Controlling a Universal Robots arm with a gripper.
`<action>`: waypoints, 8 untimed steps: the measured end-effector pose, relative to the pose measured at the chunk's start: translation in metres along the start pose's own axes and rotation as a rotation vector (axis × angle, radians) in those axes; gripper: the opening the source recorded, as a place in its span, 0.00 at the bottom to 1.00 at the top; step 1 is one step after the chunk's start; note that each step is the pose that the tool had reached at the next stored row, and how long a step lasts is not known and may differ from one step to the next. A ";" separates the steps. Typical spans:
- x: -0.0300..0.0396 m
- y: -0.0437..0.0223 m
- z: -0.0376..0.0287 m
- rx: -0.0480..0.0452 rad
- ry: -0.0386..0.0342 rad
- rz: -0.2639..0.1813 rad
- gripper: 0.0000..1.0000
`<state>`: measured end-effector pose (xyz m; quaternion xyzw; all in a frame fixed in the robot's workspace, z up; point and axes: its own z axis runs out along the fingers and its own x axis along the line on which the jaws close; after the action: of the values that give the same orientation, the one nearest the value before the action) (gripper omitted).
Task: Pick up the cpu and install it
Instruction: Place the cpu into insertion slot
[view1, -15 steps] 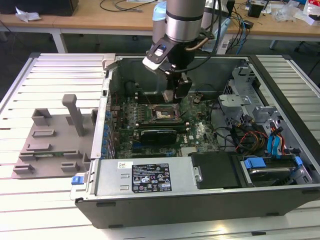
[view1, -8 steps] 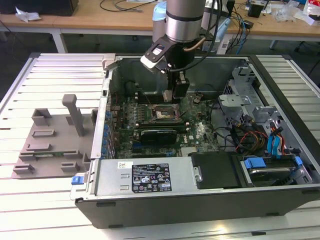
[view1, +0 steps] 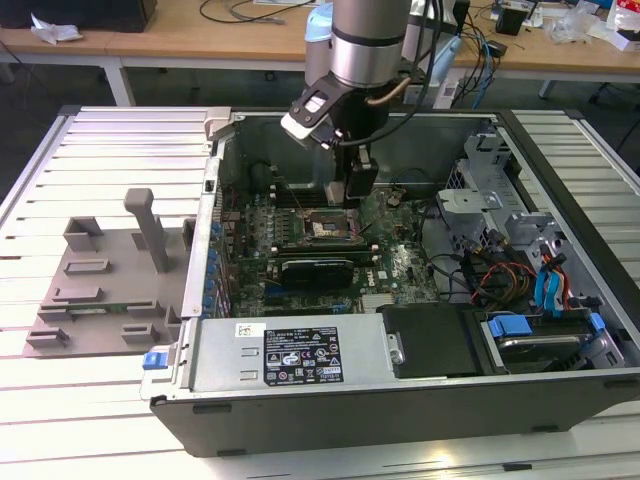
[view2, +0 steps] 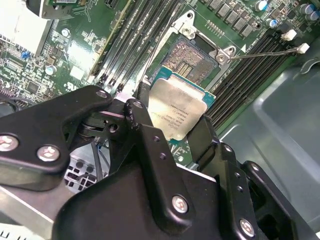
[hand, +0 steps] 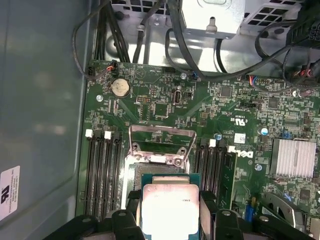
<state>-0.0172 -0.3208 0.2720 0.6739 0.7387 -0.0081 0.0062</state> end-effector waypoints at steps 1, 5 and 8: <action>0.0000 0.0000 0.0008 0.0001 0.0000 0.000 0.55; 0.0000 -0.0001 0.0028 0.0000 0.0000 0.000 0.55; 0.0001 -0.0001 0.0048 0.0001 0.0000 0.000 0.55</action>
<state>-0.0173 -0.3209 0.2672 0.6740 0.7387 -0.0081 0.0062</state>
